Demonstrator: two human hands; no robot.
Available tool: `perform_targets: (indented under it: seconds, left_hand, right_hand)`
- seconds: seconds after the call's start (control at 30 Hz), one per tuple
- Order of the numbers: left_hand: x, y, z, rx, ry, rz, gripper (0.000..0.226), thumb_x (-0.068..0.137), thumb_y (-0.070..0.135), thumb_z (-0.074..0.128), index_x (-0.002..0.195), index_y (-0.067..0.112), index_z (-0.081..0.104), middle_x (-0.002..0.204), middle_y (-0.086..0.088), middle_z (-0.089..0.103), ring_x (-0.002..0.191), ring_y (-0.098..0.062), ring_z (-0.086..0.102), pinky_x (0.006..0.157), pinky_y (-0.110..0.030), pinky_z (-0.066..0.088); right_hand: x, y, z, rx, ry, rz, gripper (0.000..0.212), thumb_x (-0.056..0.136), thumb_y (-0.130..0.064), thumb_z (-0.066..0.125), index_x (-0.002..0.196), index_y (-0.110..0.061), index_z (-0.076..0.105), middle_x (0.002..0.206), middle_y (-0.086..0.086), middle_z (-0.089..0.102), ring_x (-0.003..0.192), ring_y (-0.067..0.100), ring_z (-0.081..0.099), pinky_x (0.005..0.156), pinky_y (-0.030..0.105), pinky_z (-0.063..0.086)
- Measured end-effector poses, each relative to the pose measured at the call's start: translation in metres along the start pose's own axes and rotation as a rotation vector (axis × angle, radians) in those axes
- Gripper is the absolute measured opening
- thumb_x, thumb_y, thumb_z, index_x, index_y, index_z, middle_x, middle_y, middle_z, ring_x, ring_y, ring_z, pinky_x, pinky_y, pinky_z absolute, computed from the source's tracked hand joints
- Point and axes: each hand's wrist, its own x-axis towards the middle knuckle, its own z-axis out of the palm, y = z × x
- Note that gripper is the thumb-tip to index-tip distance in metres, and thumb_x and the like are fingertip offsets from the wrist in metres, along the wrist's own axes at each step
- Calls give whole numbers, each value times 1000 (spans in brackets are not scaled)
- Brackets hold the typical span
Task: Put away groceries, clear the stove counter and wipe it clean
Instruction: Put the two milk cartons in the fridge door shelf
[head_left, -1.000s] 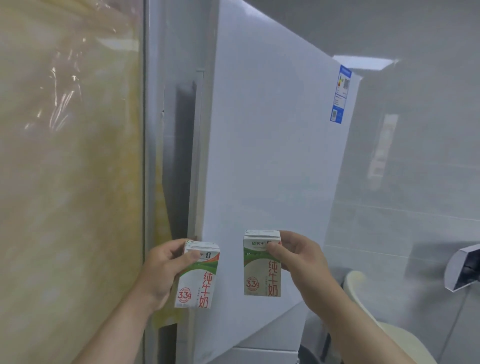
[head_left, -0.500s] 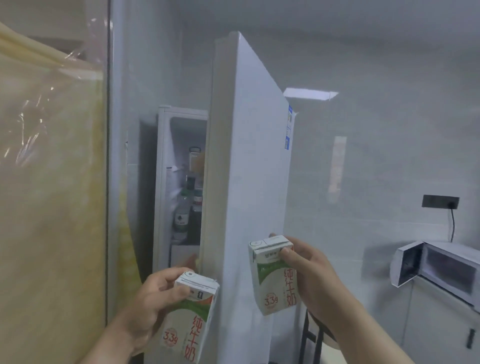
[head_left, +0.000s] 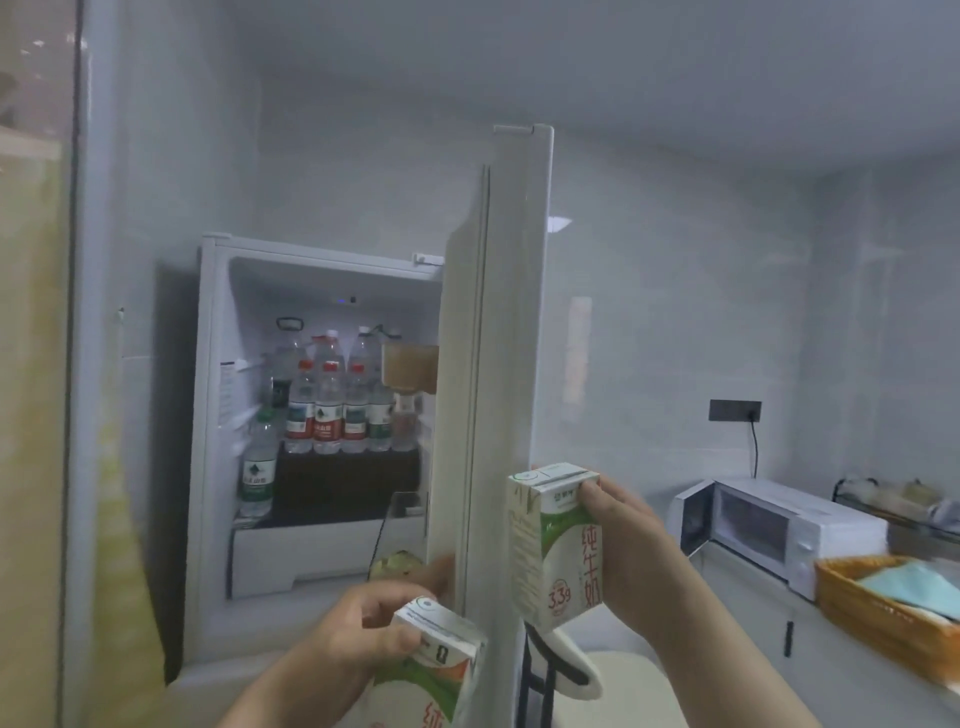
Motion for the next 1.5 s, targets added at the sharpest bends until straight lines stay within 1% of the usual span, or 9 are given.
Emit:
perform_targets:
  seconds: [0.1,0.17,0.27,0.37,0.57,0.7,0.87,0.97,1.5]
  left_hand:
    - [5,-7,3,21,-1,66,51,62,35,85,90,-5,70,101,-24,67,98,-40,62,93,-49,48]
    - [1,-5,-1,16,50,48,62,50,38,90,89,-7,71,98,-26,68,90,-42,65,81,-44,54]
    - [-5,-4,-10,79,129,18,77,31,51,90,89,3,76,106,1,72,93,-15,70,69,-25,56]
    - [-5,-5,-14,82,210,16,86,28,55,88,97,6,75,122,21,62,110,-4,61,77,-30,55]
    - [5,-3,8,21,312,22,91,27,49,92,111,20,71,120,-6,66,99,-34,67,88,-51,49]
    - [22,8,34,-10,347,98,79,19,57,89,91,27,77,96,-19,72,87,-36,68,82,-46,48]
    - [45,21,54,-19,402,127,25,66,30,75,86,15,77,93,-23,71,87,-41,65,84,-48,47]
    - [60,22,58,46,441,99,33,73,29,60,97,9,72,92,-18,73,91,-38,64,81,-43,48]
    - [92,12,45,138,555,73,17,86,24,60,95,14,71,83,-8,75,88,-34,67,73,-39,52]
  right_hand:
    - [-9,-10,-18,-55,62,-9,32,76,-26,57,96,-5,69,80,16,68,65,25,66,54,31,52]
    - [-14,-17,-28,-114,65,-21,40,77,-27,60,106,0,64,86,18,68,70,27,65,57,32,52]
    - [-24,-24,-38,-229,122,-53,45,80,-29,64,114,0,62,93,19,69,76,29,66,61,33,52]
    - [-32,-24,-39,-384,283,-111,23,88,-23,66,108,-11,68,92,12,74,75,23,68,60,31,52]
    - [-36,-19,-42,-360,545,-187,16,94,-12,57,95,-15,72,81,6,74,64,15,68,51,26,53]
    - [-35,-24,-60,-388,601,-164,16,95,-16,55,93,-17,71,78,6,72,63,16,66,51,32,52]
    - [-32,-29,-86,-419,601,-133,19,97,-19,52,100,-12,69,81,9,72,66,19,65,51,31,51]
    - [-31,-32,-101,-425,619,-118,20,98,-20,51,98,-11,69,79,8,71,63,19,65,49,31,51]
    - [-22,-29,-144,-466,644,-54,18,98,-20,52,110,-9,61,92,10,69,75,21,65,60,36,50]
